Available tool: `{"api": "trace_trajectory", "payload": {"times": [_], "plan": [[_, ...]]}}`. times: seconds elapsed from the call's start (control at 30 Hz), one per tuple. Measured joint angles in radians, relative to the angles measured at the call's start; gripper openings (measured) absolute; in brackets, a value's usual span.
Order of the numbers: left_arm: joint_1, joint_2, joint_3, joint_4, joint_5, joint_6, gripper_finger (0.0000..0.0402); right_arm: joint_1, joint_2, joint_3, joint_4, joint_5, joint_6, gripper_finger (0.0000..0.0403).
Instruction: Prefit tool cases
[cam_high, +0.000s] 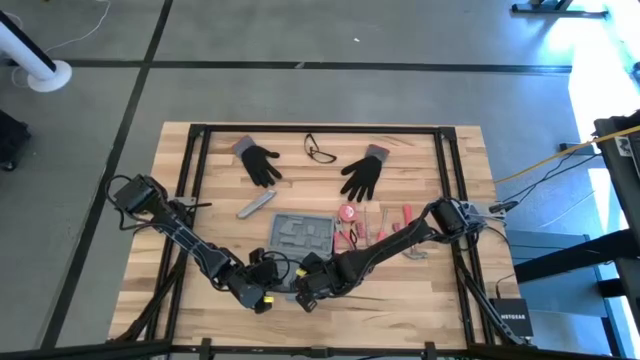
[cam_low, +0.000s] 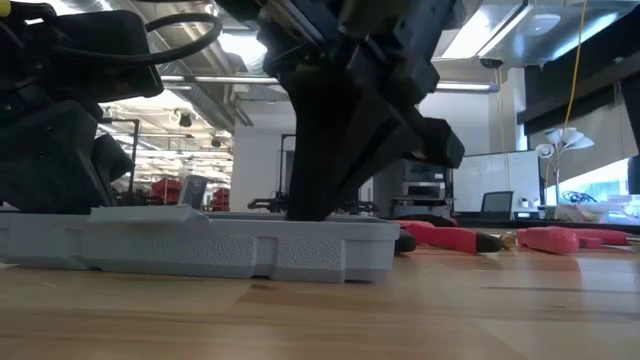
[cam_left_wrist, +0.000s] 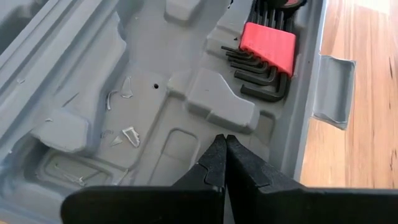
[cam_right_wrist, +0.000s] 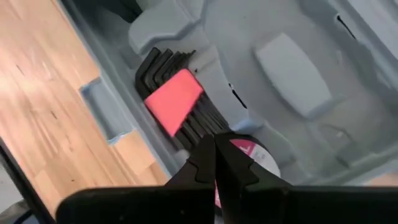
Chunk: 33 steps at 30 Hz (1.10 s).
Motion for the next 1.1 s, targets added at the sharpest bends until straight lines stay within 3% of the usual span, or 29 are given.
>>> {"api": "trace_trajectory", "payload": {"times": [0.3,0.73,0.93,1.1], "plan": [[0.000,0.000,0.000,0.003,-0.004,-0.018,0.0000,-0.003,0.001,0.000,0.004,-0.001,0.003,0.0000],[-0.002,0.001,-0.001,0.024,-0.022,-0.018,0.0000,-0.051,-0.001,-0.002,0.164,-0.001,0.022,0.0000],[-0.001,0.001,0.000,0.023,-0.027,-0.017,0.0000,-0.054,-0.054,-0.002,-0.046,0.017,-0.109,0.0000],[-0.001,0.001,0.000,0.020,-0.038,-0.017,0.0000,-0.047,-0.055,-0.002,-0.086,-0.146,-0.375,0.0000]]}}
